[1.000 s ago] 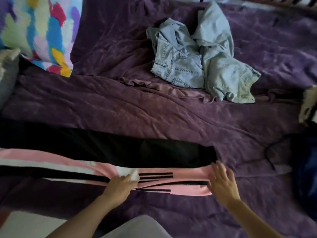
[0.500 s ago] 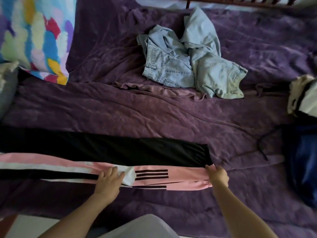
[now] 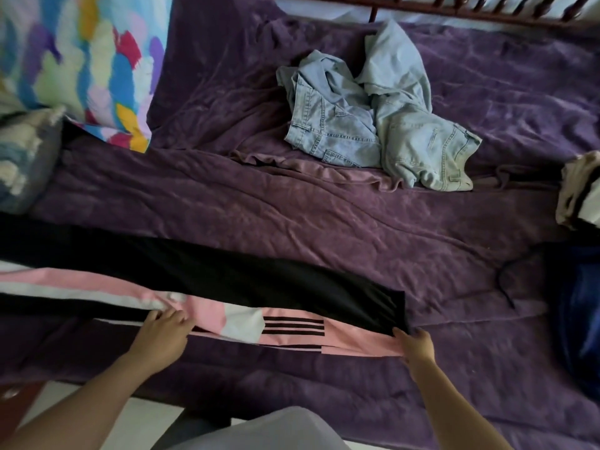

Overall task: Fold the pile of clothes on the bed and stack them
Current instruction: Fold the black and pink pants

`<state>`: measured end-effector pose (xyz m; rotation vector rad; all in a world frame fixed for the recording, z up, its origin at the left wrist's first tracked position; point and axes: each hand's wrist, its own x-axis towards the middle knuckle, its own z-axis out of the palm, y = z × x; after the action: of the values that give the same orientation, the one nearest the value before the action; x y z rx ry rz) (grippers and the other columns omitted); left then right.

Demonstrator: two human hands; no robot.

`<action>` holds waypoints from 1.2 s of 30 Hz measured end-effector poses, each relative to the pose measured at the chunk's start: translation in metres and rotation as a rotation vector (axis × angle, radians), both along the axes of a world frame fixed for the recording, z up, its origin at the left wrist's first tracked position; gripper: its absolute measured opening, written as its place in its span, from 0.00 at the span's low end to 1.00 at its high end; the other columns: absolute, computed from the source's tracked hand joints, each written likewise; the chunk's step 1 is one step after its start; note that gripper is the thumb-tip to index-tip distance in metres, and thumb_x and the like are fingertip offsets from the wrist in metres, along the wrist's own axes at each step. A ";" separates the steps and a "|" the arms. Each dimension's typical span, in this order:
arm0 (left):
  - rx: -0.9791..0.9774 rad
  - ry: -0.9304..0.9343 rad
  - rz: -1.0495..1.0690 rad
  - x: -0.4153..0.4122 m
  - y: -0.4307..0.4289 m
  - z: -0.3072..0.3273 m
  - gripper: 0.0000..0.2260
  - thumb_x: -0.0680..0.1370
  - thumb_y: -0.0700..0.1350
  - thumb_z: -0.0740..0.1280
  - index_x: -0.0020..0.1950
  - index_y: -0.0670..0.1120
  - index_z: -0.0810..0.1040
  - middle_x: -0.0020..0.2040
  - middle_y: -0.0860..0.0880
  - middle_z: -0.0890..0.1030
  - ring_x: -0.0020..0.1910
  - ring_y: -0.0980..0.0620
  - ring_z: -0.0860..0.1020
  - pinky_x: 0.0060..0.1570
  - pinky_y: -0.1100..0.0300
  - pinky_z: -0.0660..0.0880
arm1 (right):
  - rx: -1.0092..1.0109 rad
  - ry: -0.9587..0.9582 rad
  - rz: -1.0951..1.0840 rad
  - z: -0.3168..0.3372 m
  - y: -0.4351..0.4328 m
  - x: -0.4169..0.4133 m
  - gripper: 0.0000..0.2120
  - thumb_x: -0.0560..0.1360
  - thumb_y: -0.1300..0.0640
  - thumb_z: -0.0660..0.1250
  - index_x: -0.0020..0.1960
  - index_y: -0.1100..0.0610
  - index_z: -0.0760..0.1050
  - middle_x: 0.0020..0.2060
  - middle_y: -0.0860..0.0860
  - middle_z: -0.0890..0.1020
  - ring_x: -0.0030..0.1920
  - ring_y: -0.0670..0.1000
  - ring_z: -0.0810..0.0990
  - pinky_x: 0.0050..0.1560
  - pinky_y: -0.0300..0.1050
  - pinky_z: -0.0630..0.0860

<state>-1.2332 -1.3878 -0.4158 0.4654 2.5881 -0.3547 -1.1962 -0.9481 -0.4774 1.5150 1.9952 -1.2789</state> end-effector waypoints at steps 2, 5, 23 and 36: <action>0.004 0.079 0.064 0.006 -0.005 -0.006 0.28 0.48 0.35 0.80 0.48 0.41 0.82 0.41 0.41 0.79 0.41 0.40 0.78 0.37 0.45 0.75 | -0.091 -0.021 -0.077 0.005 -0.001 -0.008 0.05 0.73 0.66 0.68 0.44 0.65 0.73 0.31 0.54 0.71 0.29 0.51 0.67 0.26 0.40 0.64; -0.036 0.133 0.226 0.007 -0.008 -0.001 0.35 0.58 0.36 0.78 0.66 0.44 0.75 0.62 0.36 0.74 0.61 0.37 0.72 0.53 0.41 0.64 | 0.054 -0.096 -0.020 0.011 0.008 -0.014 0.11 0.71 0.64 0.70 0.43 0.74 0.76 0.34 0.59 0.74 0.36 0.56 0.71 0.36 0.53 0.70; 0.348 -0.068 0.275 -0.007 -0.038 0.011 0.13 0.79 0.49 0.60 0.60 0.47 0.76 0.56 0.51 0.73 0.60 0.51 0.71 0.55 0.60 0.66 | 0.286 0.083 -0.001 0.101 -0.050 -0.057 0.17 0.72 0.62 0.67 0.56 0.73 0.74 0.48 0.67 0.78 0.49 0.64 0.77 0.49 0.52 0.69; 1.709 -0.583 1.573 -0.102 -0.117 0.097 0.27 0.77 0.66 0.51 0.51 0.44 0.76 0.46 0.41 0.79 0.45 0.42 0.77 0.46 0.50 0.72 | -0.020 0.512 0.739 0.176 -0.418 -0.117 0.13 0.71 0.58 0.71 0.52 0.56 0.70 0.44 0.48 0.74 0.45 0.46 0.73 0.41 0.39 0.66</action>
<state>-1.3357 -1.5046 -0.3191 -0.8809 1.2968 2.0706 -1.3136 -1.3660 -0.3015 0.3359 2.4740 -1.3980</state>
